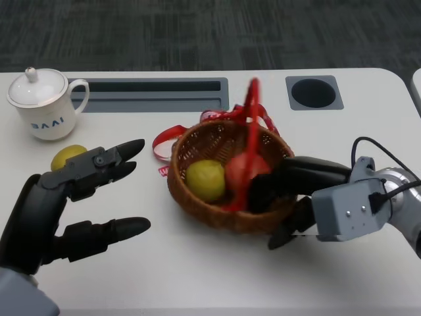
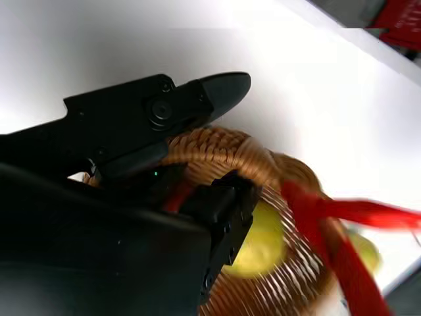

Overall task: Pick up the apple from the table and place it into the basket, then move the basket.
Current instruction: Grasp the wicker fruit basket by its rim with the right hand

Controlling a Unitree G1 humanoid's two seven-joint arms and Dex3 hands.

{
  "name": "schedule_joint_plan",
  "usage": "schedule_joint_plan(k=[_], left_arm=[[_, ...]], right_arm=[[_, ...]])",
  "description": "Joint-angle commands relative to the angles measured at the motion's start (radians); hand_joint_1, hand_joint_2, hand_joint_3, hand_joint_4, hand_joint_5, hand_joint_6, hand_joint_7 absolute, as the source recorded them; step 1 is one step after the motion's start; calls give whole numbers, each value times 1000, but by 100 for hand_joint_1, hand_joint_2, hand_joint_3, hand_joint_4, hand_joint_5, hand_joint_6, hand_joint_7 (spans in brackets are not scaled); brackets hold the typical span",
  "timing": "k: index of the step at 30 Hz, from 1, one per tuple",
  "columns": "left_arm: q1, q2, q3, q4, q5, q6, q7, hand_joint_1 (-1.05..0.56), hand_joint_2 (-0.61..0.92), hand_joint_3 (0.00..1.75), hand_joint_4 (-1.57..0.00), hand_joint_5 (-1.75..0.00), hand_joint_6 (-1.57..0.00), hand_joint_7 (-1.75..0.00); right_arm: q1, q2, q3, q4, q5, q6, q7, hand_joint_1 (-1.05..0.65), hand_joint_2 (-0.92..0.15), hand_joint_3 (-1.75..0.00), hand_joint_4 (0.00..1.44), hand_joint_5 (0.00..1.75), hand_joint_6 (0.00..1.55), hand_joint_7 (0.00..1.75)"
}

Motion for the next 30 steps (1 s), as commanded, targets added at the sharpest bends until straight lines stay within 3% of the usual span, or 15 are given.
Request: schedule_joint_plan(k=[1, 10, 18, 22, 26, 30], left_arm=[[-4, -2, 10, -19, -13, -8, 14, -51, 77, 0, -76, 0, -68, 0], [-11, -18, 16, -28, -11, -18, 24, -47, 76, 0, -77, 0, -69, 0], [-5, -28, 17, -18, -4, -53, 40, -45, 77, 0, -77, 0, -69, 0], [-1, -37, 16, -21, -7, -56, 46, -45, 78, 0, -77, 0, -70, 0], [15, -47, 13, -44, -3, -55, 53, -46, 78, 0, -78, 0, -70, 0], [40, -55, 9, -78, 11, -49, 60, -48, 78, 0, -77, 0, -70, 0]], right_arm=[[-15, -18, 50, 28, -70, 48, -30, -52, -91, -1, 86, 2, 71, 1], [-72, -23, 169, 44, -201, 19, -139, -51, -92, -1, 91, 2, 75, 1], [-103, -11, 175, 50, -197, 9, -201, -49, -92, -6, 94, 2, 75, 0], [-123, -1, 185, 50, -218, 23, -265, -42, -92, -17, 98, 3, 78, 1], [-134, 8, 206, 61, -259, 63, -320, -37, -92, -29, 106, 5, 82, 2], [-150, 16, 234, 81, -301, 131, -376, -35, -92, -27, 105, 3, 84, 2]])
